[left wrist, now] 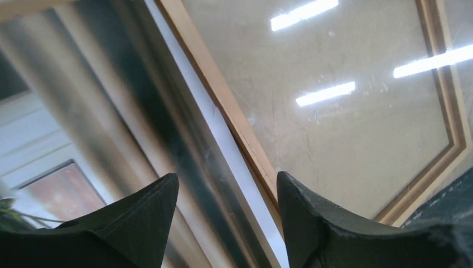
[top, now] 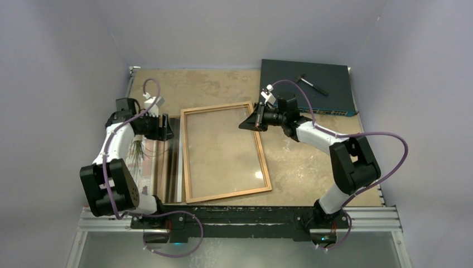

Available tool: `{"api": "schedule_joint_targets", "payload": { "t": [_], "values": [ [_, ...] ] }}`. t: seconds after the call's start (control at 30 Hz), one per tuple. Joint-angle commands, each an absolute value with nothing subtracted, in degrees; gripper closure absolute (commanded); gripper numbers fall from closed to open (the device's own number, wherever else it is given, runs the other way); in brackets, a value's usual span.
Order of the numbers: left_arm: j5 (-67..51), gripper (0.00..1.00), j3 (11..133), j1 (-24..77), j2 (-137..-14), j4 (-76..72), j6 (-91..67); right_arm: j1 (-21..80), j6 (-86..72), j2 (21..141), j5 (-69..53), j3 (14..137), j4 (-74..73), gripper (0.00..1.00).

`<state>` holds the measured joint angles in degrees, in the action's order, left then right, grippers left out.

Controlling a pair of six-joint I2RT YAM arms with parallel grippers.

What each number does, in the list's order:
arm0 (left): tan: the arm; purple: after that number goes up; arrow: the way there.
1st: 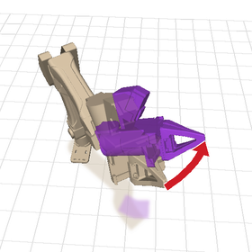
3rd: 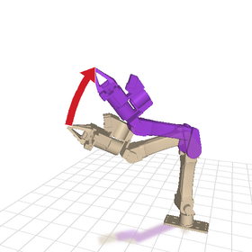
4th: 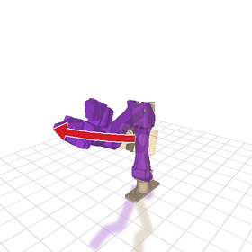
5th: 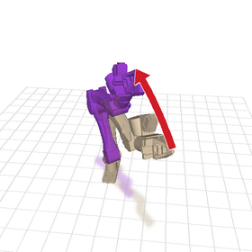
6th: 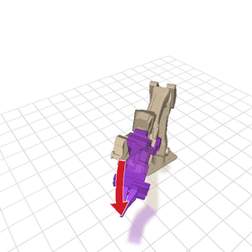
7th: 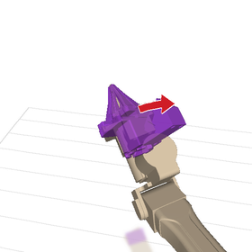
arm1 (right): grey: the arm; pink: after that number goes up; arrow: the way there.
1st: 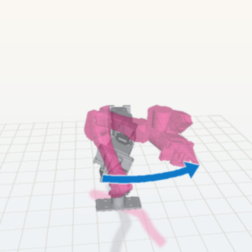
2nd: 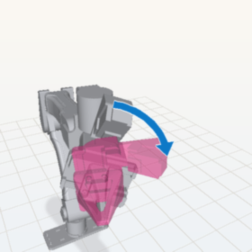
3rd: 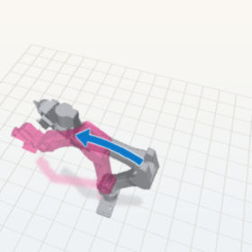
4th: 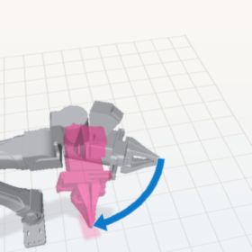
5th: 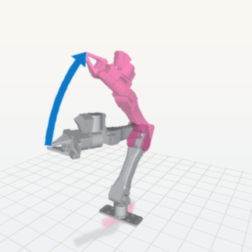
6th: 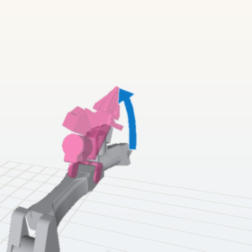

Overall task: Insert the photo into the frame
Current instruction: Place the photo frame item in the photo frame.

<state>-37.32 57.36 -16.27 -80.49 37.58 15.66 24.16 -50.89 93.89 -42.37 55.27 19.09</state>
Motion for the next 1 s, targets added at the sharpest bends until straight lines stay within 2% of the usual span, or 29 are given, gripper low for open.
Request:
{"api": "schedule_joint_targets", "payload": {
  "t": [0.0,0.23,0.57,0.97],
  "values": [
    [-35.1,0.40,54.3,-11.8,-80.5,34.4,15.2,23.9,-48.5,94.3,-39.3,56.5,18.9,1.00],
    [-33.9,0.53,54.9,-9.5,-83.8,33.0,13.2,23.3,-45.7,94.7,-35.1,57.1,16.4,1.00],
    [-32.7,0.54,55.1,-7.3,-88.4,30.9,11.3,22.7,-45.9,96.4,-33.7,55.2,18.7,1.00],
    [-32.0,0.71,55.6,-6.4,-93.1,28.9,9.8,22.6,-48.6,98.5,-34.1,52.8,23.6,1.00]
  ]
}}
